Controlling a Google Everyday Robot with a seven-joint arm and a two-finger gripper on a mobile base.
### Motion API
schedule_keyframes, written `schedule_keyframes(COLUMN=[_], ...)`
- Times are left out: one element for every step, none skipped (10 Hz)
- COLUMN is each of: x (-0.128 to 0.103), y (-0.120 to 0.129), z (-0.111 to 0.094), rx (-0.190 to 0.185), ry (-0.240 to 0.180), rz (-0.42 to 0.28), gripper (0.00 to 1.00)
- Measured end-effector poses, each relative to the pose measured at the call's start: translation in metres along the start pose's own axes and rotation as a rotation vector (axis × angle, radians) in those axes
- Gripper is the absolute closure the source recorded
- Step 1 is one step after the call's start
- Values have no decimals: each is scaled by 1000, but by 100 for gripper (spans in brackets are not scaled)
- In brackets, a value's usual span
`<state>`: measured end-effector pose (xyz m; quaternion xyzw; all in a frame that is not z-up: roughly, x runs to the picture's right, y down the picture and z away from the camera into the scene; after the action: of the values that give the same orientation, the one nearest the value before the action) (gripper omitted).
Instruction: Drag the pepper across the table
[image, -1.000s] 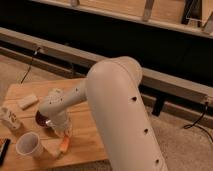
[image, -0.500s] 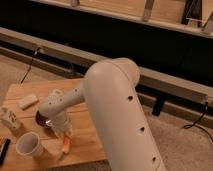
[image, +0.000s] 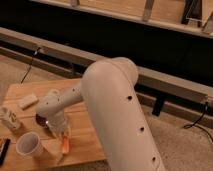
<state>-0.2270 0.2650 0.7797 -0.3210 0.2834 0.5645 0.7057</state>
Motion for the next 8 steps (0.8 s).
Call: schedule_keyframes(x=[4,9,14,17,23,27,32,39], y=[0,0,0,1,3,4,7,11], z=[0,1,2,4,6,7,8,8], rx=[2,5,6,8,11,13,14,16], ry=[5,14,22,29,42,49,58,68], rz=[-6,-11,-16,-22,-36,-44,-60,-80], gripper=[56,56,56,56,56,56,56,56])
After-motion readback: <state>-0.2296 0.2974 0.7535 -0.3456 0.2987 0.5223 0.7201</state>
